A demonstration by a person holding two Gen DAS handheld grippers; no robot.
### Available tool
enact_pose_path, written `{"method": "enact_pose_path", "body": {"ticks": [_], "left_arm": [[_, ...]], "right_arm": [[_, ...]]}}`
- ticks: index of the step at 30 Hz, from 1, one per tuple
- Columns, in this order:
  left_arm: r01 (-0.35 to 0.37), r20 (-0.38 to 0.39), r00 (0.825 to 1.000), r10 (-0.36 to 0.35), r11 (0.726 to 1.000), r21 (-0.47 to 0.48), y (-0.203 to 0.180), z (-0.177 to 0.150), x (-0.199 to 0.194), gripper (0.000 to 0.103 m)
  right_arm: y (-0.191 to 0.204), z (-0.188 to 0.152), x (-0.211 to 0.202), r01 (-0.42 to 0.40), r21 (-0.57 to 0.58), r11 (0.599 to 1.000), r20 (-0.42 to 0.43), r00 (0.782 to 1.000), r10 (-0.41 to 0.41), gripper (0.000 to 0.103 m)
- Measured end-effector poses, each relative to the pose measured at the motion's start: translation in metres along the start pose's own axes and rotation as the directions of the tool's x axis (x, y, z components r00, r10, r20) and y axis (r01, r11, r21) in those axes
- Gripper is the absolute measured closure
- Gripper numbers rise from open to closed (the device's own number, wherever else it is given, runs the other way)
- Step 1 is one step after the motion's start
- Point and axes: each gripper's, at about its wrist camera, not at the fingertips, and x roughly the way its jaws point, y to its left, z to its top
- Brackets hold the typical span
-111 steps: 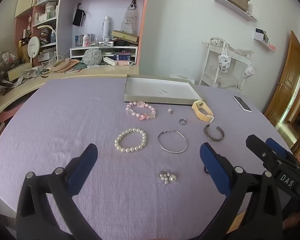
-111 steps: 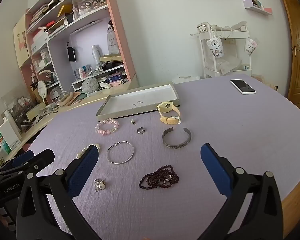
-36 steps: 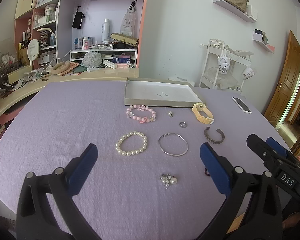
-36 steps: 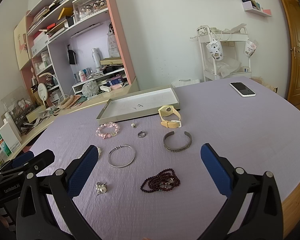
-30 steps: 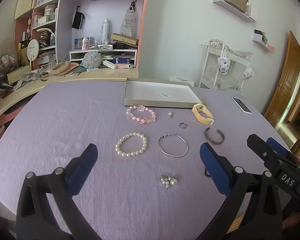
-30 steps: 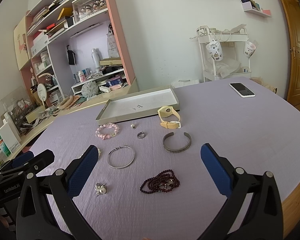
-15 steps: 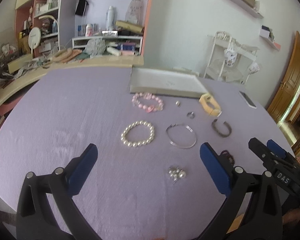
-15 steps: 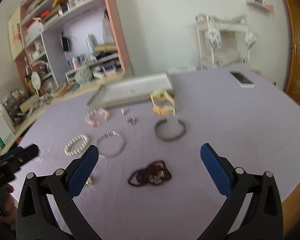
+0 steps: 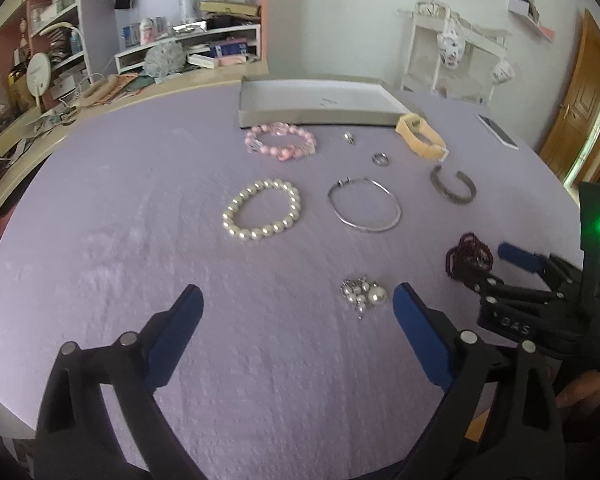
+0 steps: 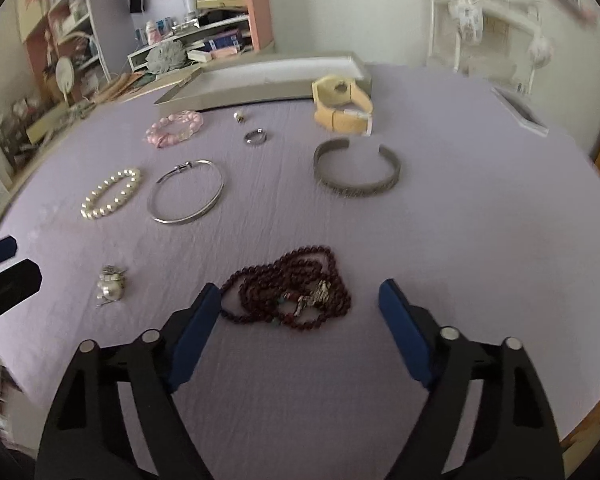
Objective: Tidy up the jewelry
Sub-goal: 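Grasp the dark red bead necklace with the right tool while the left tool grasps the pearl earrings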
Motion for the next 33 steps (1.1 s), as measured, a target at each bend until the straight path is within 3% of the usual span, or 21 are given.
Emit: {"method": "enact_pose_path", "body": {"ticks": [4,7,8,9,13,19,22,27,33], "left_arm": [[0.004,-0.016,1.000,-0.004,1.000,0.026,-0.009,0.000,0.007,0.012],[0.012,-0.026,1.000,-0.011,0.999,0.035,-0.013,0.001,0.012,0.015],[0.015,-0.030,0.999,-0.014,0.999,0.036,-0.014,0.002,0.014,0.017],[0.021,-0.036,0.999,-0.019,0.999,0.037,-0.015,0.002,0.015,0.020],[0.046,-0.057,0.997,-0.042,0.997,0.056,-0.023,0.002,0.023,0.027],[0.073,-0.091,0.994,-0.064,0.993,0.090,-0.041,0.004,0.040,0.045],[0.074,-0.133,0.989,-0.062,0.994,0.085,-0.045,0.002,0.054,0.060],[0.033,-0.114,0.993,-0.023,0.995,0.089,-0.045,0.002,0.054,0.086],[0.036,-0.115,0.993,-0.025,0.995,0.094,-0.045,-0.001,0.050,0.090]], "right_arm": [[0.004,0.004,0.003,0.027,-0.029,0.999,0.005,1.000,-0.027,0.040],[0.005,0.004,0.001,0.023,-0.039,0.999,0.017,1.000,-0.023,0.072],[0.003,0.004,-0.001,0.019,-0.031,0.999,0.016,1.000,-0.019,0.087],[0.001,0.005,-0.001,0.016,-0.018,1.000,0.015,1.000,-0.016,0.091],[-0.010,0.005,-0.004,0.023,0.028,0.999,0.013,1.000,-0.024,0.094],[-0.034,0.005,-0.013,0.048,0.131,0.990,0.005,0.999,-0.049,0.094],[-0.041,0.007,-0.019,0.040,0.162,0.986,0.011,0.999,-0.043,0.094],[-0.044,0.011,-0.027,0.020,0.192,0.981,0.032,0.999,-0.027,0.094],[-0.043,0.017,-0.034,-0.009,0.213,0.977,0.048,0.999,-0.001,0.094]]}}
